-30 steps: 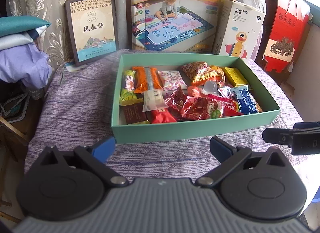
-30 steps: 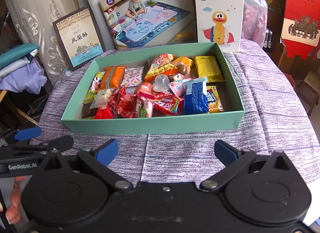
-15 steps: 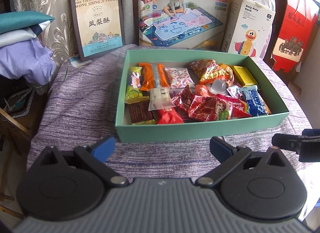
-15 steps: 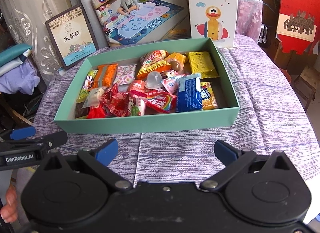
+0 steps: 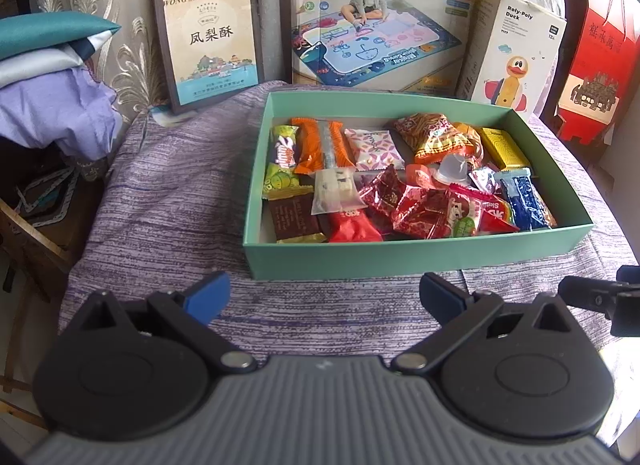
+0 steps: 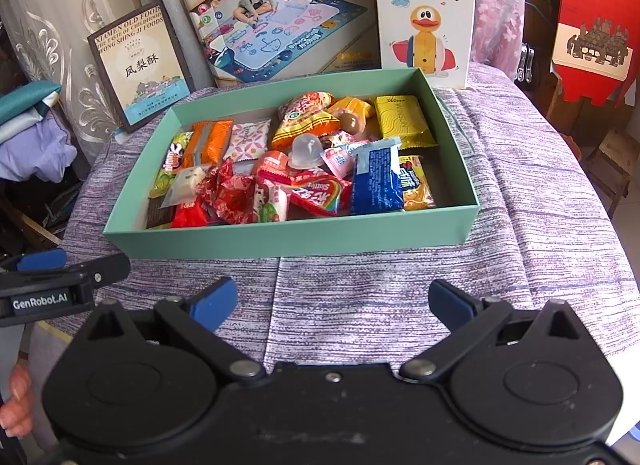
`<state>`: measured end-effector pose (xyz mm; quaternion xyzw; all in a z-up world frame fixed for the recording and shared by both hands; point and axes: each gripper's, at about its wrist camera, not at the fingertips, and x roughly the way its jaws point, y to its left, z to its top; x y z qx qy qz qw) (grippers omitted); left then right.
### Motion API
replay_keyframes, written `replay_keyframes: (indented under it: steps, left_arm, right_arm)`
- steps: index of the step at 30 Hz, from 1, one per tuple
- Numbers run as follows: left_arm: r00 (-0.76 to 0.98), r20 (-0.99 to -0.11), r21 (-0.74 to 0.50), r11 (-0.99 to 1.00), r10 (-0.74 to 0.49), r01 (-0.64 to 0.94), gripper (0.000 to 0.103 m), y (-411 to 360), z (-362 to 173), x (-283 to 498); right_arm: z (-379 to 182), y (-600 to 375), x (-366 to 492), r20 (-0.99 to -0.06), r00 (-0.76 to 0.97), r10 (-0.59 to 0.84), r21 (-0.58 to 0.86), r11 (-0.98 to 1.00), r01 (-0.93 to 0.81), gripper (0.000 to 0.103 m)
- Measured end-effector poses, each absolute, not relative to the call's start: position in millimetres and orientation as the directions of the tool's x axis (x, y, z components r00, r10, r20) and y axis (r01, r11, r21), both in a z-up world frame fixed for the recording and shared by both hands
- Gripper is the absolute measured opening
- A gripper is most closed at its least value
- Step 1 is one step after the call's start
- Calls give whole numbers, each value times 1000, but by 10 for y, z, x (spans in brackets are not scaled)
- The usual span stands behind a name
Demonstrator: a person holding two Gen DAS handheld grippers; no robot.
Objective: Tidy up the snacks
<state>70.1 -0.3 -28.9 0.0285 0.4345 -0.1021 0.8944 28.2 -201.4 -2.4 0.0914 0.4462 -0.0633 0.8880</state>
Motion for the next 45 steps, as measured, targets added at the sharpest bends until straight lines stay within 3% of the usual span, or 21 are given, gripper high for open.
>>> replay_keyframes:
  steps: [45]
  left_arm:
    - [591,-796,-17,979,-135,201,102,61,-314,698]
  right_arm:
    - [-23,-2011,314,-814,579,-50,74,979,190,103]
